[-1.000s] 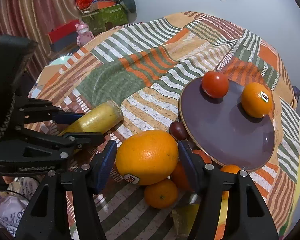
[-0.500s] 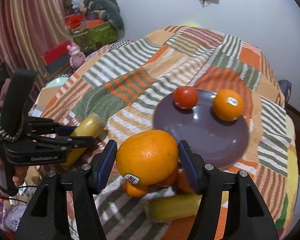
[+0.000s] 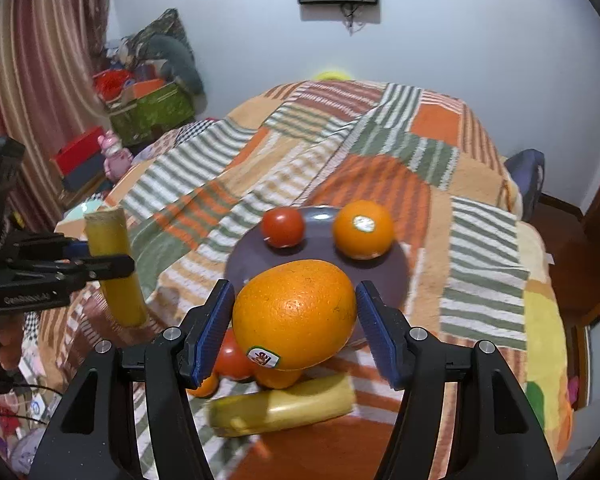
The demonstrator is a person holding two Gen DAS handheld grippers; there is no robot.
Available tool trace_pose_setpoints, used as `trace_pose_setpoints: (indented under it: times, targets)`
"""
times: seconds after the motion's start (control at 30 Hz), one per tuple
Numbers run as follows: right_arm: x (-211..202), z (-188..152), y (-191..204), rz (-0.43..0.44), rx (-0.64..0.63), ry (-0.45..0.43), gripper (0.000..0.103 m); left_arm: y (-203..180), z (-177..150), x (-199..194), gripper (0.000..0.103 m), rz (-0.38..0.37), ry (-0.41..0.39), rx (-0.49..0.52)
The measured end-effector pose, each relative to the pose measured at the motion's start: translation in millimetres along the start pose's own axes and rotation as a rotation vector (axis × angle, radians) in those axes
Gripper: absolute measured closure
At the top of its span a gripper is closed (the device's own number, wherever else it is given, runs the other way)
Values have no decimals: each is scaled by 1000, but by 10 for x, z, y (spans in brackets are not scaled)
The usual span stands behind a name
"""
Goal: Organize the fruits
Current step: 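Grasp and lift the large orange with the right tool while the left tool lifts the cylinder, then place the orange on the purple plate with the right tool while the left tool lays the cylinder there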
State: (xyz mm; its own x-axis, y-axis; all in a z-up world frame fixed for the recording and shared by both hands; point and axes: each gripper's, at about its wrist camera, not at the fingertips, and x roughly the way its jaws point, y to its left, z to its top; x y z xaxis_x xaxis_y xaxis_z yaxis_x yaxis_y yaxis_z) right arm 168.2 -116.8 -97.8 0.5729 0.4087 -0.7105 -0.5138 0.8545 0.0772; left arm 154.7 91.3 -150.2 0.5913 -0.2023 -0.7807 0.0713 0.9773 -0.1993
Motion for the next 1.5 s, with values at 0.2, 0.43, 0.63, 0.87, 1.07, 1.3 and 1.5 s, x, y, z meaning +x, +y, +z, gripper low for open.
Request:
trace_pose_setpoints:
  times: [0.2,0.43,0.63,0.87,1.07,1.3,1.5]
  targets:
    - [-51,36,-220,-34,25,-21,43,-206,266,-23,67,-3,-46,57]
    - [-13,54,-391,-48,45,-30,43,-454,449,152,67,-42,-35,105]
    - [106,45,-511,-51,58,-18,43,-639,506,498,67,-84,41,141]
    - [329,37,-615,-43,73,13,43,-731,578,828,67,-103,89,151]
    - [495,40,-670,-32,86,32,43,-727,692,1078,67,-106,117,143]
    - [640,38,-683,-19,87,53,43,-702,805,1260,66,-113,125,128]
    - [740,25,-633,2,79,69,43,-651,874,1419,66,-91,136,111]
